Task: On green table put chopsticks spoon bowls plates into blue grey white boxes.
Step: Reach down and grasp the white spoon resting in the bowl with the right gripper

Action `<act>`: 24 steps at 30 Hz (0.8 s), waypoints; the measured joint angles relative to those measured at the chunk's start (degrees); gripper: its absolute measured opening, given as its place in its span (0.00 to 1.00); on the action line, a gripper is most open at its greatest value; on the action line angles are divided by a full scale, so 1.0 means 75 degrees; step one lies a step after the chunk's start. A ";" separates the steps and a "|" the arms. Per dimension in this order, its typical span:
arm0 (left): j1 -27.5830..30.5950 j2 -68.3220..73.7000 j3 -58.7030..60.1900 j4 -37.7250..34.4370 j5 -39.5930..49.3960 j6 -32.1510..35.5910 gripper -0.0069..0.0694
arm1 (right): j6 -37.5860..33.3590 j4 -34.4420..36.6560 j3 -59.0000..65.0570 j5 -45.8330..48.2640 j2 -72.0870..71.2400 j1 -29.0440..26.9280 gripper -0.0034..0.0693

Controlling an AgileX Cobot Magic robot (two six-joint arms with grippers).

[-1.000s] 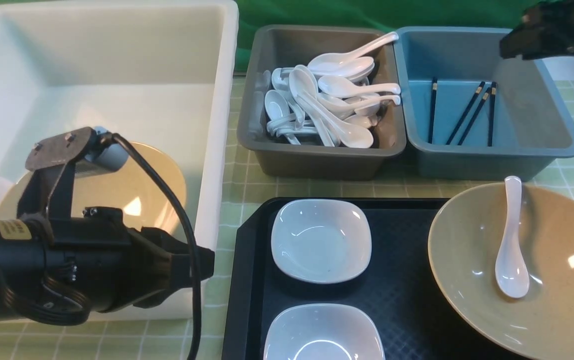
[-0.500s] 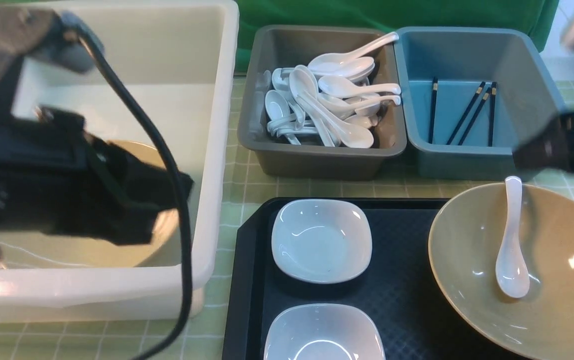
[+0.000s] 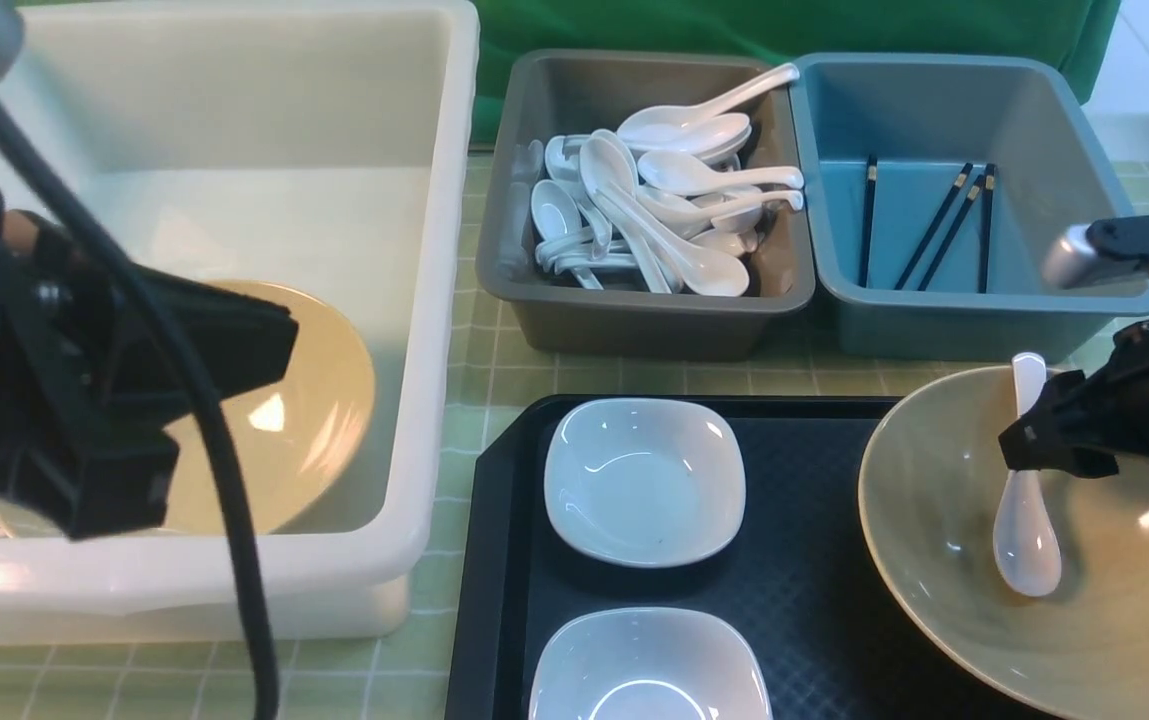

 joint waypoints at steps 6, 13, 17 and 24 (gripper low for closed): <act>0.0000 -0.0023 0.0000 0.0000 0.0385 0.0002 0.09 | 0.0000 0.0000 0.0000 -0.0145 0.0308 0.0000 0.52; 0.0000 -0.0023 0.0000 0.0000 0.0470 0.0002 0.09 | 0.0000 0.0007 0.0000 -0.0152 0.0327 0.0000 0.30; 0.0000 -0.0023 0.0000 0.0000 0.0470 0.0002 0.09 | 0.0000 0.0057 -0.0008 -0.0169 0.0319 0.0000 0.13; 0.0000 -0.0023 0.0000 0.0000 0.0476 0.0002 0.09 | 0.0000 0.0065 -0.0046 -0.0084 0.0313 0.0000 0.12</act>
